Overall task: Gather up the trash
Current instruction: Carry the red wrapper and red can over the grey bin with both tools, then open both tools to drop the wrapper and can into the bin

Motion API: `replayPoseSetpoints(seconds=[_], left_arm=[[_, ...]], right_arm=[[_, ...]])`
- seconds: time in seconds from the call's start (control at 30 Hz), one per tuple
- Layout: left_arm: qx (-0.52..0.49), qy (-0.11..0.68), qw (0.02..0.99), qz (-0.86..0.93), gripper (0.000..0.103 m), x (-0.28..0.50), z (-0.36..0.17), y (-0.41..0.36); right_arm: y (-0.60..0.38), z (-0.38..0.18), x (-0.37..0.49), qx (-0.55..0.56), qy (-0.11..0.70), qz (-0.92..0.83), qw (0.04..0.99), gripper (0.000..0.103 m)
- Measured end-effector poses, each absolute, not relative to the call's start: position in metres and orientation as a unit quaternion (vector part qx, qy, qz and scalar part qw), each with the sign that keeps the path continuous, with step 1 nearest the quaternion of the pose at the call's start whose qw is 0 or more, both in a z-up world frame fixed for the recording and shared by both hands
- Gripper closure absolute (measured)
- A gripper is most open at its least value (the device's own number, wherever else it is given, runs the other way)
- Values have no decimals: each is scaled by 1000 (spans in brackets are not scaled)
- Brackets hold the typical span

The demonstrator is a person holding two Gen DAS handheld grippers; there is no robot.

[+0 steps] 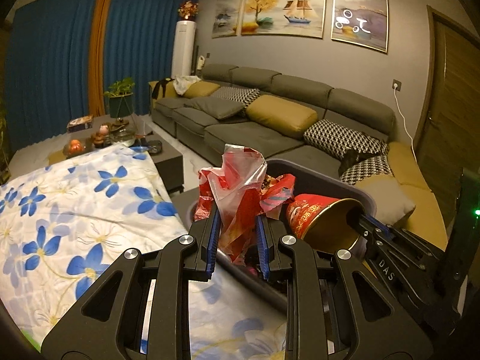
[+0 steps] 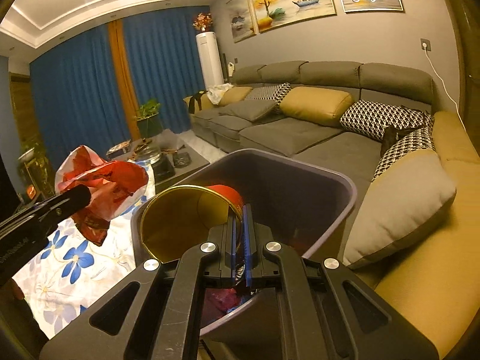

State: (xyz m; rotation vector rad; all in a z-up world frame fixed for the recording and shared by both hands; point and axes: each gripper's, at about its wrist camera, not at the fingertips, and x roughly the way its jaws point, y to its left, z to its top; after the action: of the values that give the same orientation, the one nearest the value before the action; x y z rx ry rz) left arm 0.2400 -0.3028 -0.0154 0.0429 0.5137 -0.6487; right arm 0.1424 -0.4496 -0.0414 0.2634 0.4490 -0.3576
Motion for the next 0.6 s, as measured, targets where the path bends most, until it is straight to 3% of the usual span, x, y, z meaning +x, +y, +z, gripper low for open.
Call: replayPoseSetpoints(seconds=[0.6], left_arm=[[18,286,898,-334,81,255,-36,-328]], right_arm=[[-459,-48,143,138,231,-183,945,98]])
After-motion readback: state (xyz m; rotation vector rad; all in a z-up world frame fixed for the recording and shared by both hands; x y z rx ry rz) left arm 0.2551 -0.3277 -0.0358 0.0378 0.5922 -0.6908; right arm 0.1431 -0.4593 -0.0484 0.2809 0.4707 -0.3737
